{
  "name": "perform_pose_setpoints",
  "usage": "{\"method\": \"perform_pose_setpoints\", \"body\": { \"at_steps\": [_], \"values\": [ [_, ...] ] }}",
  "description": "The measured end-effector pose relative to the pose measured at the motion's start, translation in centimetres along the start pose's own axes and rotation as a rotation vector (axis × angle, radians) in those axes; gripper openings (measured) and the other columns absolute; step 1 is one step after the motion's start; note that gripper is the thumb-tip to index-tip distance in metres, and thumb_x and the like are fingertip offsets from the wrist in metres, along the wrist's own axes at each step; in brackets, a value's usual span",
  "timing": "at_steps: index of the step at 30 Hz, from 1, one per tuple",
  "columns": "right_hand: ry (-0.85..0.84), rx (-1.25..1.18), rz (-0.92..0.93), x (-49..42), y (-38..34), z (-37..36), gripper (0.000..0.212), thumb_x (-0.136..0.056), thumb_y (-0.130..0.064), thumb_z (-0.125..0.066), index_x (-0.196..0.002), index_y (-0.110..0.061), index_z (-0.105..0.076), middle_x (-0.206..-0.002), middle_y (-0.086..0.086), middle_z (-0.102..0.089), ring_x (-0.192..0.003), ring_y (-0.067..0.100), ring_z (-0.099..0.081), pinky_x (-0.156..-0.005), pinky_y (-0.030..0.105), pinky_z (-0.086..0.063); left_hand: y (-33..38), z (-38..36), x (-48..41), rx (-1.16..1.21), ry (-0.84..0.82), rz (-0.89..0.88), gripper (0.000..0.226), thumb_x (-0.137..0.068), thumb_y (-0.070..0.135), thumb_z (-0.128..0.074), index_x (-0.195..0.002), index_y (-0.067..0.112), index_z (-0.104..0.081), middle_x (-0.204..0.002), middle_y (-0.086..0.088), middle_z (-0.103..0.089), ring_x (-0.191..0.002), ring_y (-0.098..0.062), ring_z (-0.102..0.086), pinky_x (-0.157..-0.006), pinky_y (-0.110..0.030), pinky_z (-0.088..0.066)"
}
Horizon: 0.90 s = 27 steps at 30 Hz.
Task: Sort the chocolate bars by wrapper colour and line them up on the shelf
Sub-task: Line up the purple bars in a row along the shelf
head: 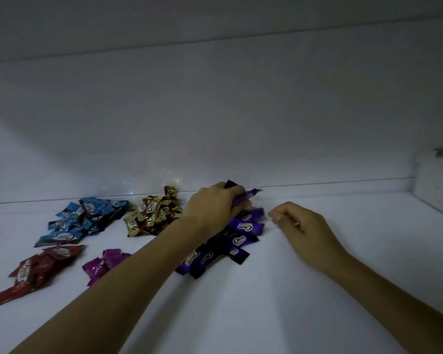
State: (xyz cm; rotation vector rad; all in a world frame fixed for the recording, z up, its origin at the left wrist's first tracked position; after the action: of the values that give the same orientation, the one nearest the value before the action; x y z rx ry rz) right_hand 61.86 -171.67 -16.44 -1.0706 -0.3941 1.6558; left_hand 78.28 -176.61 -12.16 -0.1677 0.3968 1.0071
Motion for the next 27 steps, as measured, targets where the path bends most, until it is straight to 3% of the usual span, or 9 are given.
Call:
{"method": "perform_pose_setpoints", "body": {
  "at_steps": [4,7,9,11,15,17,20,23,27],
  "values": [
    [0.02,-0.052,-0.039,0.5,0.3,-0.5,0.011,-0.095,-0.019,-0.054,-0.089,-0.021,-0.064,-0.079,-0.008,-0.064,-0.07,0.002,-0.057,-0.063,0.012,-0.043,0.2,1.6,-0.3,0.016,0.143,-0.027,0.032,-0.099,0.042,-0.042,-0.121,0.024,-0.056,-0.109,-0.006,-0.061,-0.09,-0.03,-0.061,-0.075,-0.036,-0.051],
    [0.139,-0.214,-0.118,0.2,0.2,0.2,0.014,-0.096,-0.023,-0.05,-0.094,-0.019,-0.064,-0.088,-0.003,-0.066,-0.084,0.013,-0.062,-0.077,0.026,-0.05,1.4,2.6,-0.7,0.228,0.334,-0.008,0.028,-0.098,0.039,-0.048,-0.113,0.019,-0.06,-0.093,-0.007,-0.064,-0.077,-0.028,-0.061,-0.066,-0.034,-0.049],
    [0.217,-0.362,-0.189,-0.4,0.2,1.3,0.017,-0.097,-0.028,-0.047,-0.094,-0.022,-0.063,-0.09,-0.003,-0.066,-0.089,0.017,-0.062,-0.08,0.031,-0.05,3.0,2.2,-1.3,0.513,0.399,0.067,0.025,-0.097,0.038,-0.05,-0.1,0.017,-0.063,-0.078,-0.002,-0.064,-0.07,-0.021,-0.061,-0.061,-0.029,-0.046],
    [0.243,-0.525,-0.253,-1.4,0.3,2.9,0.018,-0.096,-0.034,-0.048,-0.091,-0.027,-0.062,-0.084,-0.007,-0.068,-0.084,0.012,-0.065,-0.072,0.024,-0.051,4.9,0.4,-2.5,0.888,0.374,0.179,0.026,-0.096,0.036,-0.053,-0.086,0.014,-0.063,-0.074,-0.004,-0.068,-0.072,-0.02,-0.066,-0.064,-0.03,-0.05],
    [0.199,-0.568,-0.273,-2.4,2.9,7.5,0.008,-0.087,-0.02,-0.066,-0.092,-0.014,-0.066,-0.073,-0.004,-0.072,-0.068,0.007,-0.069,-0.055,0.014,-0.049,9.9,-5.2,-5.3,1.533,0.149,0.397,0.019,-0.095,0.025,-0.056,-0.084,0.017,-0.069,-0.078,-0.009,-0.072,-0.076,-0.025,-0.07,-0.07,-0.038,-0.056],
    [0.199,-0.541,-0.329,-1.7,5.2,9.4,0.006,-0.085,-0.011,-0.067,-0.09,-0.008,-0.067,-0.069,-0.002,-0.072,-0.061,0.008,-0.068,-0.052,0.015,-0.048,12.1,-7.2,-6.1,1.6,0.085,0.416,0.016,-0.095,0.022,-0.057,-0.089,0.013,-0.069,-0.076,-0.006,-0.072,-0.071,-0.02,-0.07,-0.066,-0.032,-0.056],
    [0.224,-0.447,-0.399,-0.8,7.7,11.0,0.009,-0.085,-0.014,-0.068,-0.089,-0.006,-0.068,-0.065,0.003,-0.069,-0.053,0.014,-0.061,-0.045,0.019,-0.043,13.7,-8.9,-7.0,1.557,0.088,0.412,0.016,-0.094,0.023,-0.058,-0.09,0.012,-0.07,-0.084,-0.014,-0.073,-0.079,-0.029,-0.071,-0.073,-0.039,-0.056],
    [0.306,-0.435,-0.372,-0.5,8.7,12.4,0.012,-0.084,-0.013,-0.068,-0.09,-0.003,-0.068,-0.062,0.008,-0.066,-0.049,0.015,-0.057,-0.042,0.019,-0.041,13.6,-9.3,-7.5,1.678,0.119,0.424,0.015,-0.092,0.024,-0.06,-0.085,0.015,-0.07,-0.076,-0.008,-0.074,-0.068,-0.021,-0.07,-0.07,-0.037,-0.055],
    [0.36,-0.55,-0.392,0.1,9.3,13.2,0.019,-0.091,0.002,-0.055,-0.107,-0.002,-0.064,-0.081,0.011,-0.069,-0.065,0.018,-0.065,-0.058,0.02,-0.054,13.0,-10.0,-7.0,1.692,0.119,0.504,0.019,-0.091,0.029,-0.062,-0.083,0.013,-0.066,-0.067,-0.004,-0.07,-0.06,-0.018,-0.068,-0.067,-0.038,-0.056]
  ]
}}
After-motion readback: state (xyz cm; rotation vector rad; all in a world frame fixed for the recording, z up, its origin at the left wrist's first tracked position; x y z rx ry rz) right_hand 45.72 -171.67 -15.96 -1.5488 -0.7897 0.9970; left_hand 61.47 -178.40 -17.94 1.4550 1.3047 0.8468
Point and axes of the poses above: each hand's wrist, its own x-axis away from the middle knuckle, its own z-axis out of the back of the hand, y = z × x, the point moved 6 cm from there along -x, towards the middle knuckle
